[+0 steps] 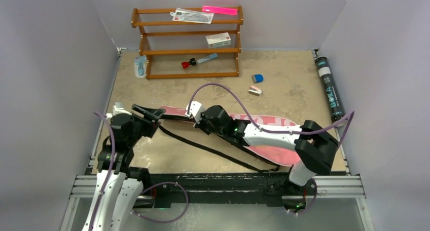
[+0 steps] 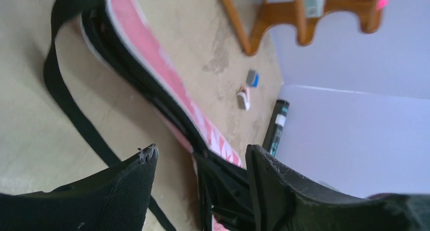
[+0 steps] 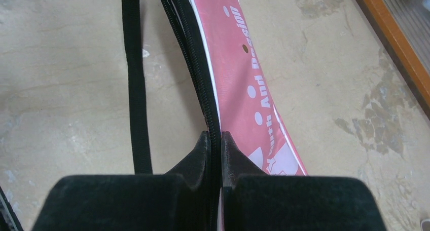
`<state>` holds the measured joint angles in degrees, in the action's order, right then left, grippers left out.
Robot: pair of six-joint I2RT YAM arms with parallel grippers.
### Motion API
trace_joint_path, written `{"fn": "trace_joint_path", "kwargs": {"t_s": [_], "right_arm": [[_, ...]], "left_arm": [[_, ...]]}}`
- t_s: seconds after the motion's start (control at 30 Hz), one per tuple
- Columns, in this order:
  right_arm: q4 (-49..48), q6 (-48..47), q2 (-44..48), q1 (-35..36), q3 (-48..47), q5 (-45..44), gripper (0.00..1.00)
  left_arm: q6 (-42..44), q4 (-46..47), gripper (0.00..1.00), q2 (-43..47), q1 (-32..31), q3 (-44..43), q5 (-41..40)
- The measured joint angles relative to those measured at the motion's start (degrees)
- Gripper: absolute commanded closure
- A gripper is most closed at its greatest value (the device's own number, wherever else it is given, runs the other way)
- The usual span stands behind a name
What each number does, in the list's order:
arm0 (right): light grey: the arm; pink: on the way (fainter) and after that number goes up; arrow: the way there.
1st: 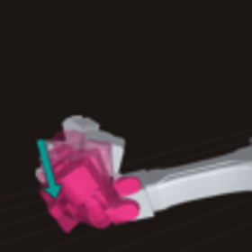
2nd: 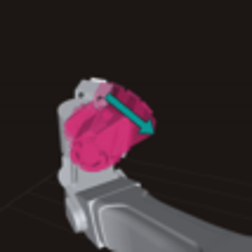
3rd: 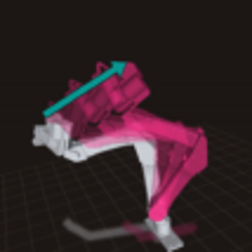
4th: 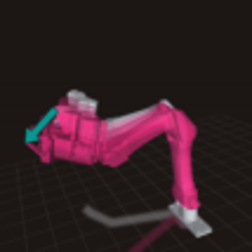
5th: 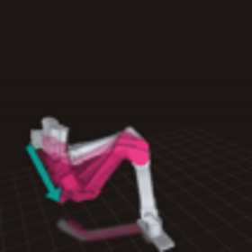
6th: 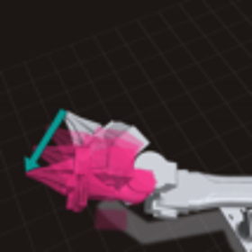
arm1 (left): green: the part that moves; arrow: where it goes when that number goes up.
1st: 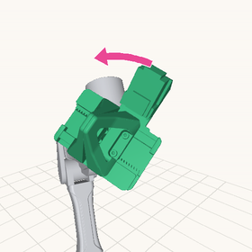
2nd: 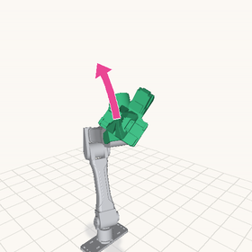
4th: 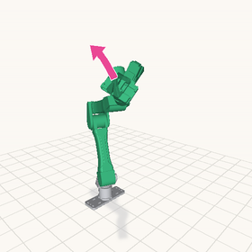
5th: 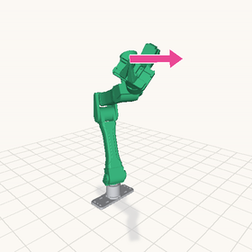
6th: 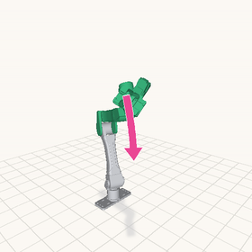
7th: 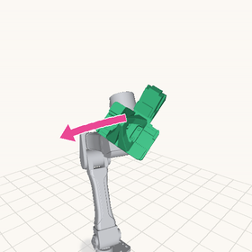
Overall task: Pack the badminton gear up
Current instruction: Zip the racket bag at the center of the board.
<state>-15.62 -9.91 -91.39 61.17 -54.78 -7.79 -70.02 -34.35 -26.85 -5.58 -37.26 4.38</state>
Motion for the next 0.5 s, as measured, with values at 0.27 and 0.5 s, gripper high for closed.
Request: {"fn": "trace_joint_path", "kwargs": {"t_s": [0.27, 0.5], "right_arm": [[-0.55, 0.35, -0.9, 0.24, -1.73, 4.5, 1.0], [-0.42, 0.48, -0.66, 1.09, -1.79, 6.16, 1.0]], "left_arm": [[-9.42, 4.92, 0.36, -9.64, 0.0, 8.04, 8.48], [-12.59, 13.94, 0.4, -14.16, 0.0, 10.73, 10.32]]}}
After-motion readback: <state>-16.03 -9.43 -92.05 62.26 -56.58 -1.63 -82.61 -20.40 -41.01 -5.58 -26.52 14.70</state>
